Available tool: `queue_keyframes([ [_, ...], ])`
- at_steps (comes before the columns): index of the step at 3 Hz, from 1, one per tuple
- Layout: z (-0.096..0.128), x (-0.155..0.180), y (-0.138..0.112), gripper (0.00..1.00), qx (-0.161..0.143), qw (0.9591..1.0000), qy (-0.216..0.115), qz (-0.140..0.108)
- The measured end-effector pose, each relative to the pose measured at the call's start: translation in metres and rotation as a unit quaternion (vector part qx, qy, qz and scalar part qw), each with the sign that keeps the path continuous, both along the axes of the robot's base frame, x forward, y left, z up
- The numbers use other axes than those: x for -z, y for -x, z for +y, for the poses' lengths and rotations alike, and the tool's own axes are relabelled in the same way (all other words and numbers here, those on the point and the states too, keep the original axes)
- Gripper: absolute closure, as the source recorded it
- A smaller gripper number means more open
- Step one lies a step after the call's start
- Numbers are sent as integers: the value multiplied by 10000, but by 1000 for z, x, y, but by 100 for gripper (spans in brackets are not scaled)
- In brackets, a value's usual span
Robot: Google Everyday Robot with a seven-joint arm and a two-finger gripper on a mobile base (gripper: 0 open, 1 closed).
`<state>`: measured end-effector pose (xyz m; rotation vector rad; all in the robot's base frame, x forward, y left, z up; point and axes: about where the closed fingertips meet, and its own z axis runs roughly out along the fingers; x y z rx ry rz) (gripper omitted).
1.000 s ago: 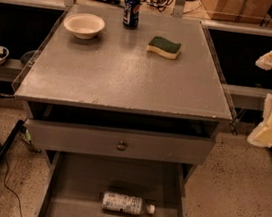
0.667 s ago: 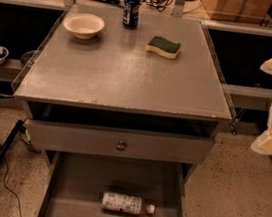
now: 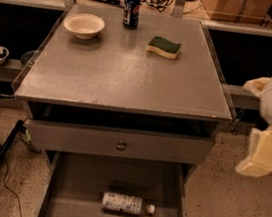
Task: Pick blue plastic bottle from middle drawer and place on counter
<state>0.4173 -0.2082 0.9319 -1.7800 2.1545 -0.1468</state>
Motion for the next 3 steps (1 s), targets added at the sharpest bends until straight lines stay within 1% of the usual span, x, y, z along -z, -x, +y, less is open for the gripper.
queue_keyframes([
  [1,4,20,-3,0,-100,9999,-13,97],
  [2,14,52,-13,0,-224,9990,94,373],
  [3,22,55,-3,0,-296,9989,1,362],
])
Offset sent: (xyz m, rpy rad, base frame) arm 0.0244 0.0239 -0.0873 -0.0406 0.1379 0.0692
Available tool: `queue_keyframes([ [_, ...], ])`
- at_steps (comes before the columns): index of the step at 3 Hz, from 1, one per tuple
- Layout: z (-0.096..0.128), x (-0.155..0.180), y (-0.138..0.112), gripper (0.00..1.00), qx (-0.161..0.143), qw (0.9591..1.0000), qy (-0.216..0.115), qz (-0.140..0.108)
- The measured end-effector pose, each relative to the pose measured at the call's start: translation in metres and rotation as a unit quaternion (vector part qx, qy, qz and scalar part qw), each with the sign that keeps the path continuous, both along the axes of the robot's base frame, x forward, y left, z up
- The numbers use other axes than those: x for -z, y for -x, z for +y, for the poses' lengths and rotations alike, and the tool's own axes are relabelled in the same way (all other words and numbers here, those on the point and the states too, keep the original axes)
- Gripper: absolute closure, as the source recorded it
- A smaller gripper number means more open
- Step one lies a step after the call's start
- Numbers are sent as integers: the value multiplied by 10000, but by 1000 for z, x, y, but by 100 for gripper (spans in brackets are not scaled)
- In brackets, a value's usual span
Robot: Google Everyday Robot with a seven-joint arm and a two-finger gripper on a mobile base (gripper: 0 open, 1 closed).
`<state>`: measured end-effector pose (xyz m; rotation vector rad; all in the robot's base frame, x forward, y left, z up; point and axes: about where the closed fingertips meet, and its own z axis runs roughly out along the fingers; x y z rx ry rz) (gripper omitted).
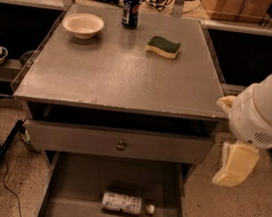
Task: Pick blue plastic bottle from middle drawer and place on counter
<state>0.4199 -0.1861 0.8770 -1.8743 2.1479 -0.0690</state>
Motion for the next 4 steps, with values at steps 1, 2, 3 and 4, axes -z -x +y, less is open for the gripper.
queue_keyframes([
  [1,13,20,15,0,-40,9999,-127,24],
  [2,23,46,19,0,-84,9996,-251,95],
  [3,39,82,10,0,-171,9989,-402,161],
  [4,39,82,10,0,-171,9989,-402,161],
])
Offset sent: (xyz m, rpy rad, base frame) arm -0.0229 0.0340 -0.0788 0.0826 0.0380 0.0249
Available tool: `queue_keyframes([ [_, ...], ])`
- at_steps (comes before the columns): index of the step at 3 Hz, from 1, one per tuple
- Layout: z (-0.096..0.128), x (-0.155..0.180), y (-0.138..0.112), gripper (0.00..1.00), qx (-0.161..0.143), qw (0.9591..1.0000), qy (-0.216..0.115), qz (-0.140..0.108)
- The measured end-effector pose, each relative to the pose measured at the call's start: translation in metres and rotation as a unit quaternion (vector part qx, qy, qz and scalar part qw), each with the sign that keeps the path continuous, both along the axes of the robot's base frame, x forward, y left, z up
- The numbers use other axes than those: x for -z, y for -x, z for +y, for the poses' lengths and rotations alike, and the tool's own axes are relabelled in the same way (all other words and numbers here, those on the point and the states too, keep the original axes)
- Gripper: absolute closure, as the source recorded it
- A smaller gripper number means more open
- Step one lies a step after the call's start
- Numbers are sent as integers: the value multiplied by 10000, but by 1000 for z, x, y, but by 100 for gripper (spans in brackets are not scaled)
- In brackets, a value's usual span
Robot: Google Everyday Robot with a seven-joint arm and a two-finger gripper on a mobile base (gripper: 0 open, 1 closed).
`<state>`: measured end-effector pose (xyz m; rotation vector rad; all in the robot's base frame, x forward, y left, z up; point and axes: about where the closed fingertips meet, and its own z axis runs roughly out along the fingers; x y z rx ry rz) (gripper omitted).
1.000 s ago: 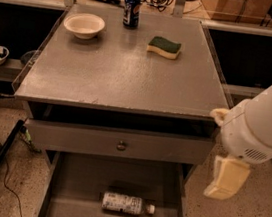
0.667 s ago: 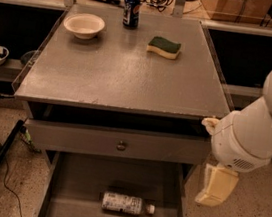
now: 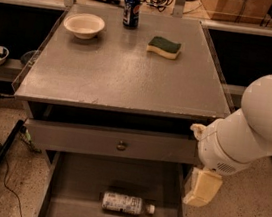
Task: Pick blue plastic bottle from middle drawer and place on counter
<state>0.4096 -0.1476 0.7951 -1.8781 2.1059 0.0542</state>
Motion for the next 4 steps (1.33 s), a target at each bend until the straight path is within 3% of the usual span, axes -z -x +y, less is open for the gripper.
queue_keyframes([
  [3,-19,27,-4,0,573,9973,419,-187],
  [4,-19,28,-5,0,595,9971,429,-189],
])
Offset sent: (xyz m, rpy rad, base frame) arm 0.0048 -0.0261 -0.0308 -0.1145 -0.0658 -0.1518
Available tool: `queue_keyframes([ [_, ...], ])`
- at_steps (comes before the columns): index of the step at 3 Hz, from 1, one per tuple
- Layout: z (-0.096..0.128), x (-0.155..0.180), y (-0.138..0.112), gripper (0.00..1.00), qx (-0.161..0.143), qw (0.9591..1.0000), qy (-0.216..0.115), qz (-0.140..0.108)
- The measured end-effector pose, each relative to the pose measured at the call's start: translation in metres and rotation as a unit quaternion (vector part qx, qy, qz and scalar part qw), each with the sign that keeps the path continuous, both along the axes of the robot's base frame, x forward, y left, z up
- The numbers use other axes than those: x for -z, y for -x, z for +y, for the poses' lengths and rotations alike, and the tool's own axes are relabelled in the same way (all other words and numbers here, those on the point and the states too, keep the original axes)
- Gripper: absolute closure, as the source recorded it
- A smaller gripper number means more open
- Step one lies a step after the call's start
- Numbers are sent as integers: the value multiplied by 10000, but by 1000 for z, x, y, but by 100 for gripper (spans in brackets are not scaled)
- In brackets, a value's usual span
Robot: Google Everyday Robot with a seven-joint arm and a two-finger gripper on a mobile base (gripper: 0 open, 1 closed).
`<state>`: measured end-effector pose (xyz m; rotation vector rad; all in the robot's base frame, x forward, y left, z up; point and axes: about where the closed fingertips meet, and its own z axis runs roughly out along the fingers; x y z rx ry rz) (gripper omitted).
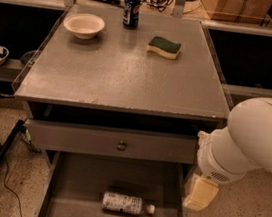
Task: Pick blue plastic bottle from middle drawer and place on counter
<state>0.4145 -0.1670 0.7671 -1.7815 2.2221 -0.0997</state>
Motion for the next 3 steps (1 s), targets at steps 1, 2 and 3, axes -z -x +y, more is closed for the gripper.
queue_keyframes([
  [1,6,10,6,0,-77,9998,-172,106],
  [2,51,66,17,0,-379,9974,-464,405],
  [3,51,66,17,0,-379,9974,-465,406],
])
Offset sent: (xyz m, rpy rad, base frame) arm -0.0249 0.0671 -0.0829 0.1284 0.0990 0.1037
